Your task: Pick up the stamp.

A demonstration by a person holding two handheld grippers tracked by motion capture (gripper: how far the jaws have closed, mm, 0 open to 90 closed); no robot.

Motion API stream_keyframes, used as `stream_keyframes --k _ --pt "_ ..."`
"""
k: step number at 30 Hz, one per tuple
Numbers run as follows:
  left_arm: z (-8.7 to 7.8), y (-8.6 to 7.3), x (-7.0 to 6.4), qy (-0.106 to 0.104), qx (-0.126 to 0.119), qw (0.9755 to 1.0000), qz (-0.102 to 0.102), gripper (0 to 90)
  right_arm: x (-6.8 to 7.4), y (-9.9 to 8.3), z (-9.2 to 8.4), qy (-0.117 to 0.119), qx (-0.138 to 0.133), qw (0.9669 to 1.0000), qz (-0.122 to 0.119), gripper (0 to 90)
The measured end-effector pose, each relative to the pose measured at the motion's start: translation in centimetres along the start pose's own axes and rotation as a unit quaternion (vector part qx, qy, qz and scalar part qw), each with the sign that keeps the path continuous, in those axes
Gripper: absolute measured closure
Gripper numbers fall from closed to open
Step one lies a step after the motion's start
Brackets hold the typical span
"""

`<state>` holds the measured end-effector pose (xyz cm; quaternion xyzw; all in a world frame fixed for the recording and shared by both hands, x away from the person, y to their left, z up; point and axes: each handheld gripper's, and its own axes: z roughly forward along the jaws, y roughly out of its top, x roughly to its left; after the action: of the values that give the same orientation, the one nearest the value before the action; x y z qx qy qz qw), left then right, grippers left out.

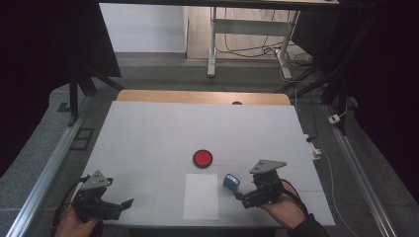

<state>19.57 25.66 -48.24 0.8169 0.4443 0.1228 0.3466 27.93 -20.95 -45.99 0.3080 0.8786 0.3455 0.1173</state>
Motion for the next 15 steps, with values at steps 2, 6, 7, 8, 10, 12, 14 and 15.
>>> stream_keyframes --k 2,6,7,8,10,12,14,15 --pt "0.0 0.0 0.0 0.000 0.000 1.0000 0.000 0.5 0.0 0.2 0.5 0.002 0.005 1.0000 -0.004 0.0" --pt "0.0 0.0 0.0 0.000 0.001 1.0000 0.000 0.5 0.1 0.6 1.5 0.002 0.019 0.9997 -0.016 0.0" --pt "0.0 0.0 0.0 0.000 0.001 1.0000 0.001 0.5 0.1 0.7 1.7 0.002 0.024 0.9996 -0.017 0.0" --pt "0.0 0.0 0.0 0.000 0.001 1.0000 0.001 0.5 0.1 0.8 2.0 0.001 0.028 0.9994 -0.021 0.0" --pt "0.0 0.0 0.0 0.000 0.001 1.0000 0.001 0.5 0.0 0.9 2.5 0.001 0.036 0.9991 -0.022 0.0" --pt "0.0 0.0 0.0 0.000 0.002 1.0000 0.001 0.5 -0.1 1.0 3.0 0.000 0.044 0.9987 -0.026 0.0" --pt "0.0 0.0 0.0 0.000 0.002 1.0000 0.002 0.5 -0.1 1.0 3.4 -0.004 0.051 0.9984 -0.025 0.0" --pt "0.0 0.0 0.0 -0.001 0.002 1.0000 0.001 0.5 -0.2 1.0 3.6 -0.004 0.053 0.9983 -0.026 0.0"
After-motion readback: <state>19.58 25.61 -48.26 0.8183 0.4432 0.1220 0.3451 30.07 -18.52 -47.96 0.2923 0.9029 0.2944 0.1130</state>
